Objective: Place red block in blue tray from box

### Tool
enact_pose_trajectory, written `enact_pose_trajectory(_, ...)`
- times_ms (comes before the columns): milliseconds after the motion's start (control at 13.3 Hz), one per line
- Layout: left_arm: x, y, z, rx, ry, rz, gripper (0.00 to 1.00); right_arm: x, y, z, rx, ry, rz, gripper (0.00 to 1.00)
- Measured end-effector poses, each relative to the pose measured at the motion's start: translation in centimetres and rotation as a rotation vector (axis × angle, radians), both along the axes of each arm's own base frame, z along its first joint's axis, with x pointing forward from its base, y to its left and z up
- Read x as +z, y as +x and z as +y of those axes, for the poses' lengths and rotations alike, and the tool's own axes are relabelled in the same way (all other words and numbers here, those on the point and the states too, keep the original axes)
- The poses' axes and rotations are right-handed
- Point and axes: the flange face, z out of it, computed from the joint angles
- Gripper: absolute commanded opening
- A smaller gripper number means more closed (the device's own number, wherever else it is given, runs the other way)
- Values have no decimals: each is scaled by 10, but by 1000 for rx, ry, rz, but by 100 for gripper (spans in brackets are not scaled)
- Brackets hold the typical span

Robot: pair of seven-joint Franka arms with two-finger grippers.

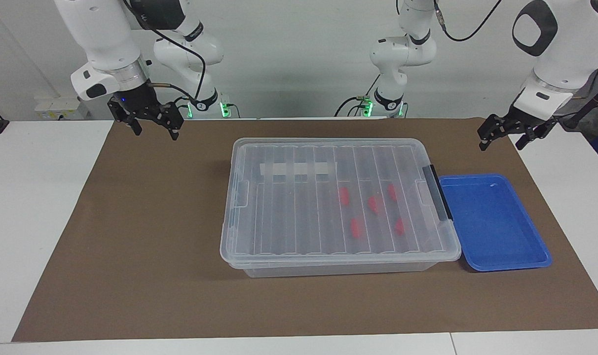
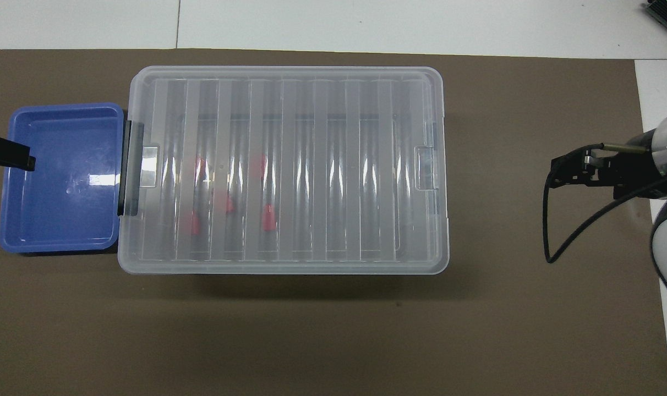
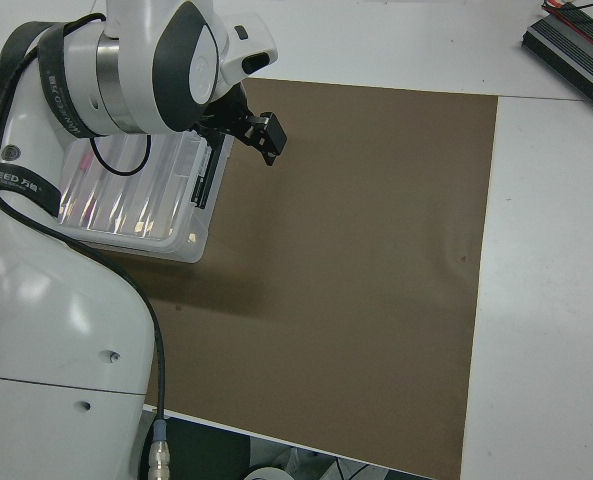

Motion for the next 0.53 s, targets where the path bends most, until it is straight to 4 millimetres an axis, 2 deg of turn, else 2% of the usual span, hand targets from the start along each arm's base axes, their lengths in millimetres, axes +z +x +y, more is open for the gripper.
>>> enact_pose_trajectory(300, 0, 0, 0, 0, 0, 0, 100, -21, 1, 8, 14, 2, -23, 99)
enact_pose_trajectory(525, 0, 0, 0, 0, 0, 0, 100, -45, 5, 36, 65, 8, -69, 99)
